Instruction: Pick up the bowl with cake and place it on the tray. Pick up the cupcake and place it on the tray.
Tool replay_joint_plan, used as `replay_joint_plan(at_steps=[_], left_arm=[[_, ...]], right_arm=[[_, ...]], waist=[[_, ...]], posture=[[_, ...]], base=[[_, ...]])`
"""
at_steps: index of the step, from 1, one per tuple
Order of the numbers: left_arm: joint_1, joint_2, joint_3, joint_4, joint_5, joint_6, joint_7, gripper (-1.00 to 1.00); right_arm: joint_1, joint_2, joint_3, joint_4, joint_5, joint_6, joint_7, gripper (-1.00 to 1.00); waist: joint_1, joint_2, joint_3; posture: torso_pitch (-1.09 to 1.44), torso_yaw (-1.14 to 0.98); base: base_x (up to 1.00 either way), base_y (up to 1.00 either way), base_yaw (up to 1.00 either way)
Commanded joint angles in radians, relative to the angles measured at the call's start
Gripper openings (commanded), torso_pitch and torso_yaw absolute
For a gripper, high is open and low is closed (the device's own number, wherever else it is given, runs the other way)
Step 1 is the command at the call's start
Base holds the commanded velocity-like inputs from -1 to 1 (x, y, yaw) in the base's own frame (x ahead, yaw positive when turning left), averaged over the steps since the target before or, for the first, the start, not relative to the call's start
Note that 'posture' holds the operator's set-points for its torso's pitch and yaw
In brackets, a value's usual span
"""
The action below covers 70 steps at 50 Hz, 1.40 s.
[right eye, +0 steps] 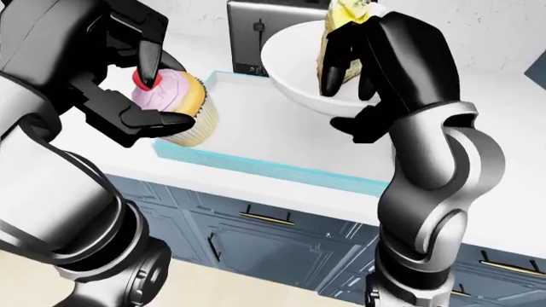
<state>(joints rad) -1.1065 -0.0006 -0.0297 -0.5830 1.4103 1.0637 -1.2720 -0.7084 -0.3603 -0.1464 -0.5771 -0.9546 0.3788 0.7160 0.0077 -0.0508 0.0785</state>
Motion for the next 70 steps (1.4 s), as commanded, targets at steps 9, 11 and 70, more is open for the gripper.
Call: replay_joint_plan(at_steps=[9, 11, 70], left_arm=[[-0.039, 0.005, 0.002, -0.016, 0.014, -0.009, -0.004, -1.00], [-0.038, 0.005, 0.001, -0.018, 0.018, -0.009, -0.008, -1.00], [-0.023, 0.014, 0.003, -0.024, -0.010, -0.001, 0.010, -1.00]], right_arm=[[0.002, -0.038, -0.044, -0.049, 0.013, -0.005, -0.022, -1.00], [0.001, -0.042, -0.048, -0.044, 0.017, -0.005, -0.024, -1.00], [0.067, 0.005, -0.003, 0.376, -0.007, -0.184, -0.291, -1.00]], waist=[[0.004, -0.006, -0.025], [0.004, -0.006, -0.023], [0.004, -0.005, -0.040]], posture=[[0.00, 0.00], [0.00, 0.00], [0.00, 0.00]], base=[[0.00, 0.00, 0.00], [0.00, 0.00, 0.00], [0.00, 0.00, 0.00]])
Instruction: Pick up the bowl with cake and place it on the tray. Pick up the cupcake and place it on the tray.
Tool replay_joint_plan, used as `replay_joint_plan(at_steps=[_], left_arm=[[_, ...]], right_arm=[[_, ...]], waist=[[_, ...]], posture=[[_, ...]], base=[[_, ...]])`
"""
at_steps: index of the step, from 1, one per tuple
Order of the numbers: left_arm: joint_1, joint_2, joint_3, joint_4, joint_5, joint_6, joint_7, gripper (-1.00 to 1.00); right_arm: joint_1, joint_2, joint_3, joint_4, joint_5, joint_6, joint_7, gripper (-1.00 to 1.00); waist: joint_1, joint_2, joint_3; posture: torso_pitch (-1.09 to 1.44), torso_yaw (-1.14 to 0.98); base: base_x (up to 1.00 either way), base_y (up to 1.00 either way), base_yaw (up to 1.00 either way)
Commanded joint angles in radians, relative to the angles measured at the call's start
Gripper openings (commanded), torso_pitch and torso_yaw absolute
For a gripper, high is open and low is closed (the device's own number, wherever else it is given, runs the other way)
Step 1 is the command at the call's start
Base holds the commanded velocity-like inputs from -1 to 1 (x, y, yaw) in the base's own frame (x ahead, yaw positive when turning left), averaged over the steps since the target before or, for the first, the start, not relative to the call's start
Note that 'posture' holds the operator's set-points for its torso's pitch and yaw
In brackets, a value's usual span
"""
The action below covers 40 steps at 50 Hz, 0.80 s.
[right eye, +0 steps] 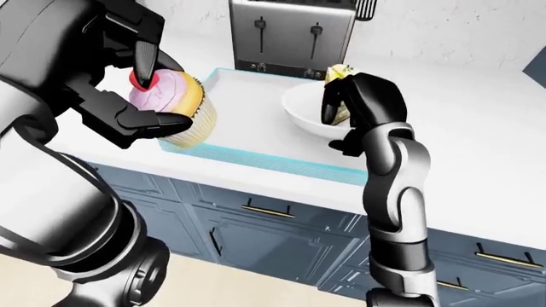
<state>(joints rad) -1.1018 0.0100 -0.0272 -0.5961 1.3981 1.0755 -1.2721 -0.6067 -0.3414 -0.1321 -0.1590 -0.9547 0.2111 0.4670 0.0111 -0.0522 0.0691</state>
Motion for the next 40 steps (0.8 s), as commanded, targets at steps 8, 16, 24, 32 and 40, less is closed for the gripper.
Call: replay_joint_plan(at_steps=[8, 16, 24, 32, 40], left_arm=[[-0.016, 0.005, 0.000, -0.016, -0.010, -0.013, 0.023, -1.00], [-0.021, 0.013, 0.005, -0.016, -0.010, -0.009, 0.018, -1.00], [-0.027, 0.020, 0.007, -0.018, -0.002, -0.004, 0.007, -1.00], [-0.022, 0.019, 0.008, -0.018, -0.009, -0.007, 0.013, -1.00], [-0.018, 0.017, 0.004, -0.017, -0.014, -0.004, 0.021, -1.00]], right_arm=[[-0.020, -0.006, -0.015, -0.047, -0.009, -0.016, -0.035, -0.30], [-0.005, -0.003, -0.017, -0.073, -0.008, -0.012, -0.016, -0.25], [0.052, -0.008, -0.050, -0.224, 0.005, 0.023, 0.067, 0.05], [0.091, -0.004, -0.062, -0.329, 0.014, 0.051, 0.113, 0.45], [0.121, -0.004, -0.079, -0.401, 0.023, 0.066, 0.150, 0.34]], waist=[[0.001, -0.005, -0.029], [-0.001, -0.009, -0.028], [0.001, -0.008, -0.026], [-0.001, -0.008, -0.027], [-0.002, -0.006, -0.029]], posture=[[0.00, 0.00], [0.00, 0.00], [0.00, 0.00], [0.00, 0.00], [0.00, 0.00]], base=[[0.00, 0.00, 0.00], [0.00, 0.00, 0.00], [0.00, 0.00, 0.00], [0.00, 0.00, 0.00], [0.00, 0.00, 0.00]])
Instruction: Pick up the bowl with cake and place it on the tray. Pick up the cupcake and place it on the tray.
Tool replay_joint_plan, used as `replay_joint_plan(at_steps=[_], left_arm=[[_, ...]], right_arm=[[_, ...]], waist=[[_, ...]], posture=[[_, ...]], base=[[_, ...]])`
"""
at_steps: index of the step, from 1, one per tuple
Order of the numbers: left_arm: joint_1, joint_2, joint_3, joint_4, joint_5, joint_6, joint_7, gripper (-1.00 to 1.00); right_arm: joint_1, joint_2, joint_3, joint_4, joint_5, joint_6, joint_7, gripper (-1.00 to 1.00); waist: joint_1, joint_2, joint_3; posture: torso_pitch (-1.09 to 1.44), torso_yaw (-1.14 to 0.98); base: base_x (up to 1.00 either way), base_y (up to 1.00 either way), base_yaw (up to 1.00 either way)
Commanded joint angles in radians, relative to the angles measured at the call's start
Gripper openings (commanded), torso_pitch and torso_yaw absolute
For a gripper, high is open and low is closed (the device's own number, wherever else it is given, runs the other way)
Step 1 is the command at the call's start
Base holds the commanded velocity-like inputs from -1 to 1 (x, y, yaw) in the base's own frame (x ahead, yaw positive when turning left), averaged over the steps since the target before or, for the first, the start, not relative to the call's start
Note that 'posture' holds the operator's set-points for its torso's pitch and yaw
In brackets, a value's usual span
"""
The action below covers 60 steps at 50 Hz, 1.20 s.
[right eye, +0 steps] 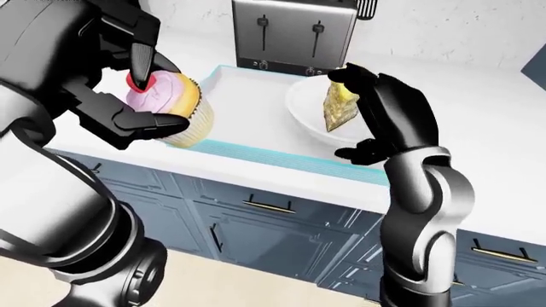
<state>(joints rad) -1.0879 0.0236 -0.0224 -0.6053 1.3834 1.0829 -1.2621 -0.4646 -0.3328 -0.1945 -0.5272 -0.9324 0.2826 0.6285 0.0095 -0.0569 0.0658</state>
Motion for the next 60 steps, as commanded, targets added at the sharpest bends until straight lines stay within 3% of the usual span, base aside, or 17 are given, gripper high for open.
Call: replay_joint_plan(at_steps=[1, 7, 14, 17, 20, 21, 25, 30, 37, 60], left_arm=[[-0.036, 0.003, -0.002, -0.005, 0.003, -0.010, 0.009, -1.00], [-0.072, -0.003, -0.003, 0.026, -0.001, -0.009, 0.015, -1.00], [-0.138, -0.005, -0.004, 0.128, -0.090, -0.010, 0.106, -1.00], [-0.140, -0.012, -0.009, 0.184, -0.158, -0.028, 0.181, -1.00], [-0.125, -0.016, -0.014, 0.230, -0.222, -0.048, 0.250, -1.00], [-0.117, -0.017, -0.018, 0.247, -0.241, -0.057, 0.271, -1.00], [-0.101, -0.023, -0.015, 0.317, -0.329, -0.078, 0.356, -1.00], [-0.092, -0.022, -0.016, 0.409, -0.437, -0.118, 0.485, -1.00], [-0.105, -0.009, -0.024, 0.525, -0.521, -0.175, 0.604, -1.00], [-0.103, 0.006, -0.029, 0.825, -0.634, -0.330, 0.782, -1.00]], right_arm=[[-0.017, -0.013, -0.021, -0.048, 0.003, 0.000, -0.003, 0.34], [0.007, -0.029, -0.065, -0.143, 0.035, 0.038, 0.038, 0.24], [0.037, -0.055, -0.117, -0.264, 0.083, 0.109, 0.078, 0.31], [0.055, -0.072, -0.160, -0.333, 0.119, 0.155, 0.103, 0.39], [0.056, -0.090, -0.175, -0.372, 0.138, 0.197, 0.116, 0.61], [0.054, -0.095, -0.174, -0.389, 0.140, 0.214, 0.124, 0.78], [0.037, -0.109, -0.164, -0.461, 0.133, 0.289, 0.164, 1.00], [0.022, -0.113, -0.148, -0.518, 0.111, 0.341, 0.207, 1.00], [0.011, -0.072, -0.165, -0.520, 0.100, 0.307, 0.232, 1.00], [-0.003, -0.018, -0.146, -0.520, 0.063, 0.270, 0.256, 1.00]], waist=[[0.000, -0.001, -0.026], [0.000, -0.003, -0.026], [0.003, -0.007, -0.025], [0.003, -0.009, -0.025], [0.002, -0.010, -0.025], [0.002, -0.010, -0.026], [0.001, -0.009, -0.028], [-0.001, -0.007, -0.029], [-0.003, -0.003, -0.031], [-0.009, 0.012, -0.042]], posture=[[0.00, 0.00], [0.00, 0.00], [0.00, 0.00], [0.00, 0.00], [0.00, 0.00], [0.00, 0.00], [0.00, 0.00], [0.00, 0.00], [0.00, 0.00], [0.00, 0.00]], base=[[0.00, 0.00, 0.00], [0.00, 0.00, 0.00], [0.00, 0.00, 0.00], [0.00, 0.00, 0.00], [0.00, 0.00, 0.00], [0.00, 0.00, 0.00], [0.00, 0.00, 0.00], [0.00, 0.00, 0.00], [0.00, 0.00, 0.00], [0.00, 0.00, 0.00]])
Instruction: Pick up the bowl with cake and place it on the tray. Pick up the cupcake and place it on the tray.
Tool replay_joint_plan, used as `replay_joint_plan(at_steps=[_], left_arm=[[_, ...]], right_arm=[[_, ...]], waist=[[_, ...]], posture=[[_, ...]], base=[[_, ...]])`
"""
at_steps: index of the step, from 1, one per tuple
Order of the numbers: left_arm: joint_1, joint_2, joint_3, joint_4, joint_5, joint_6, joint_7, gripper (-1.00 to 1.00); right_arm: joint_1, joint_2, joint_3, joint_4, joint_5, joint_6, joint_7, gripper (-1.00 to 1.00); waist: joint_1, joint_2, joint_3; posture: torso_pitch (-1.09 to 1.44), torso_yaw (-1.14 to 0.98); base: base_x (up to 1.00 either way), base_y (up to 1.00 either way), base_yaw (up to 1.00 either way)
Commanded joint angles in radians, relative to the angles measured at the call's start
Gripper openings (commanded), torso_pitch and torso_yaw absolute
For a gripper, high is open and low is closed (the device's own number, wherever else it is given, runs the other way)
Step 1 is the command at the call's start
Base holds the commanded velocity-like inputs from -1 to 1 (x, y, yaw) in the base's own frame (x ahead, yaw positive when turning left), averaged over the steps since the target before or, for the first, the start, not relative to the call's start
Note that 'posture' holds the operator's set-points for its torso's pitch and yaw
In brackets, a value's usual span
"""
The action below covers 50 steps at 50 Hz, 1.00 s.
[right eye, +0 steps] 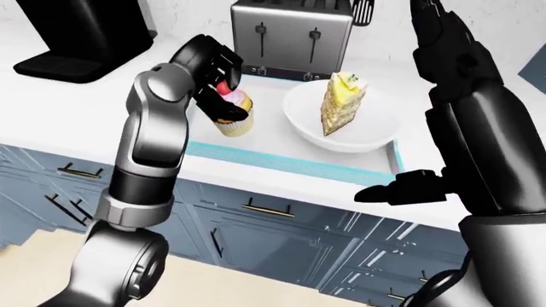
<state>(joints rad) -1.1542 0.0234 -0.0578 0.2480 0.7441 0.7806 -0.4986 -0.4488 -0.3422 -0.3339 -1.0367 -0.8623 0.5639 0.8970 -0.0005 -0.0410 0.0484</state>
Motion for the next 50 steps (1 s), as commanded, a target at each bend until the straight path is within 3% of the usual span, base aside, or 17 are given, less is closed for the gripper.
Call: replay_joint_plan(at_steps=[1, 4, 6, 17, 23, 30, 33, 44, 45, 48, 49, 50], left_arm=[[-0.036, 0.006, 0.007, -0.016, 0.003, -0.035, 0.026, -1.00], [-0.039, 0.006, 0.007, 0.012, -0.002, -0.049, 0.038, -1.00], [-0.037, 0.006, 0.005, 0.022, -0.001, -0.055, 0.040, -0.86], [-0.057, 0.003, 0.011, 0.115, -0.022, -0.102, 0.085, -0.95], [-0.089, 0.006, 0.019, 0.215, -0.049, -0.144, 0.130, -0.97], [-0.106, 0.015, 0.026, 0.340, -0.086, -0.207, 0.193, -0.88], [-0.093, 0.017, 0.023, 0.348, -0.093, -0.214, 0.204, -0.76], [-0.078, 0.018, 0.019, 0.341, -0.100, -0.210, 0.208, -0.65], [-0.080, 0.018, 0.019, 0.344, -0.100, -0.213, 0.208, -0.55], [-0.084, 0.018, 0.017, 0.344, -0.098, -0.211, 0.205, -0.51], [-0.090, 0.018, 0.017, 0.339, -0.096, -0.203, 0.200, -0.35], [-0.093, 0.018, 0.018, 0.342, -0.096, -0.205, 0.201, -0.34]], right_arm=[[-0.020, -0.004, -0.005, -0.011, -0.010, -0.014, -0.010, 1.00], [-0.033, -0.005, -0.006, -0.011, -0.016, -0.011, 0.001, 1.00], [-0.038, -0.001, -0.007, -0.011, -0.022, -0.014, 0.010, 1.00], [-0.034, 0.028, -0.015, -0.011, -0.026, -0.046, 0.016, 1.00], [-0.080, 0.048, -0.022, -0.011, -0.056, -0.054, 0.069, 1.00], [-0.103, 0.059, -0.021, -0.011, -0.073, -0.058, 0.093, 1.00], [-0.107, 0.059, -0.026, -0.011, -0.075, -0.058, 0.102, 1.00], [-0.095, 0.076, -0.031, -0.011, -0.071, -0.073, 0.098, 1.00], [-0.090, 0.076, -0.031, -0.011, -0.069, -0.075, 0.092, 1.00], [-0.081, 0.077, -0.029, -0.011, -0.064, -0.076, 0.085, 1.00], [-0.076, 0.077, -0.028, -0.011, -0.061, -0.076, 0.080, 1.00], [-0.075, 0.076, -0.027, -0.011, -0.060, -0.076, 0.079, 1.00]], waist=[[0.001, -0.003, -0.024], [0.000, -0.003, -0.026], [-0.001, -0.002, -0.027], [-0.002, 0.001, -0.029], [-0.003, 0.002, -0.028], [-0.004, 0.005, -0.031], [-0.004, 0.006, -0.032], [-0.006, 0.009, -0.033], [-0.006, 0.009, -0.033], [-0.006, 0.010, -0.033], [-0.006, 0.010, -0.033], [-0.006, 0.010, -0.033]], posture=[[0.00, 0.00], [0.00, 0.00], [0.00, 0.00], [0.00, 0.00], [0.00, 0.00], [0.00, 0.00], [0.00, 0.00], [0.00, 0.00], [0.00, 0.00], [0.00, 0.00], [0.00, 0.00], [0.00, 0.00]], base=[[0.00, 0.00, 0.00], [0.00, 0.00, 0.00], [0.00, 0.00, 0.00], [0.00, 0.00, 0.00], [0.00, 0.00, 0.00], [0.00, 0.00, 0.00], [0.00, 0.00, 0.00], [0.00, 0.00, 0.00], [0.00, 0.00, 0.00], [0.00, 0.00, 0.00], [0.00, 0.00, 0.00], [0.00, 0.00, 0.00]])
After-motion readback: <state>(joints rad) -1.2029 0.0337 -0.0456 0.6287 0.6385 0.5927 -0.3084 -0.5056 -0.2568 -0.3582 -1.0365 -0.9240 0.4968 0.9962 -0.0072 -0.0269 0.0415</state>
